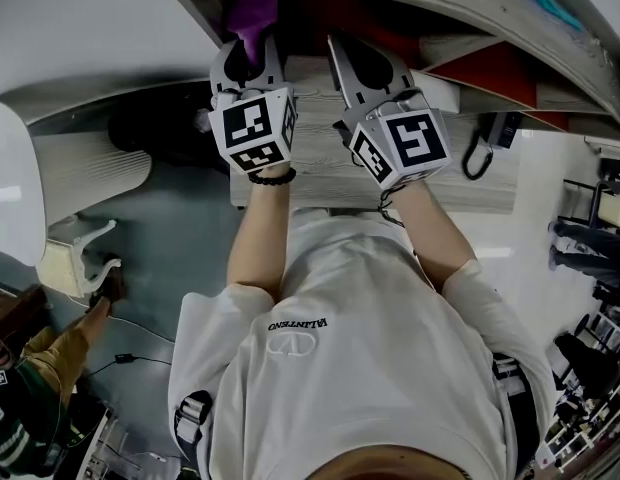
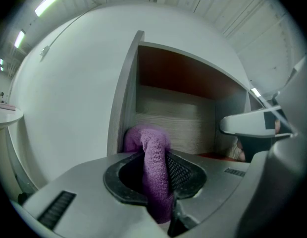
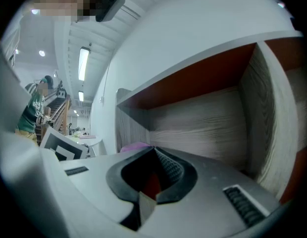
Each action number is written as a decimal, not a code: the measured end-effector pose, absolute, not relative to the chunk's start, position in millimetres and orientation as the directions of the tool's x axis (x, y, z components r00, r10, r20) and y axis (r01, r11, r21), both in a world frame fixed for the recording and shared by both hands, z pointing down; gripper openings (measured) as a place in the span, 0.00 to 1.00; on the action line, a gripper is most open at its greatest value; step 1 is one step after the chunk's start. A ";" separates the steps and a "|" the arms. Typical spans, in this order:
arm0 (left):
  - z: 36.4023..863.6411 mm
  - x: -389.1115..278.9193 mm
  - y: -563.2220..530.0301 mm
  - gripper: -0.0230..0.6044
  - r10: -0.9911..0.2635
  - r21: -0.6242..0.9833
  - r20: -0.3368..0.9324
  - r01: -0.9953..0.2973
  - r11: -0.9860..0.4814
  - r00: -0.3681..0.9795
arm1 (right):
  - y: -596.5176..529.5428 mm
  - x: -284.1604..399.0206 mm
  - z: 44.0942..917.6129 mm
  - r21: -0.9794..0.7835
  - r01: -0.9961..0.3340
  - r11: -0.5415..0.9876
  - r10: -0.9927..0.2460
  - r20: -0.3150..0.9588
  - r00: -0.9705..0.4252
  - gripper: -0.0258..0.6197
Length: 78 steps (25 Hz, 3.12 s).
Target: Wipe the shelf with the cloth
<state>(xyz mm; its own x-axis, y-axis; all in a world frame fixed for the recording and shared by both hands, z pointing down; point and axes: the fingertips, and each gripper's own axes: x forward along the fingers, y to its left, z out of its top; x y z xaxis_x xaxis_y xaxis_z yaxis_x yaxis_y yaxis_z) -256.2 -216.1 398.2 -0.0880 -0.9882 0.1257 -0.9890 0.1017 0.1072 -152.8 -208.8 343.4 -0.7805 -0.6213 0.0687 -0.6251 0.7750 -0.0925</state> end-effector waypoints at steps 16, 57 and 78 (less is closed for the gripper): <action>414.2 -254.2 -216.2 0.16 -0.983 0.075 0.153 -0.990 0.117 -0.105 | -214.3 -123.3 352.4 -0.114 -0.658 0.744 -0.653 0.085 -0.753 0.04; 349.6 -188.4 -171.7 0.16 -0.994 -0.103 -0.043 -0.990 -0.092 0.097 | -201.1 33.1 348.2 -0.040 -0.792 0.609 -0.788 0.083 -0.610 0.04; 317.9 -184.3 -141.0 0.16 -0.990 -0.129 -0.083 -0.986 -0.107 0.118 | -205.2 144.7 333.6 -0.046 -0.887 0.460 -0.886 0.040 -0.462 0.04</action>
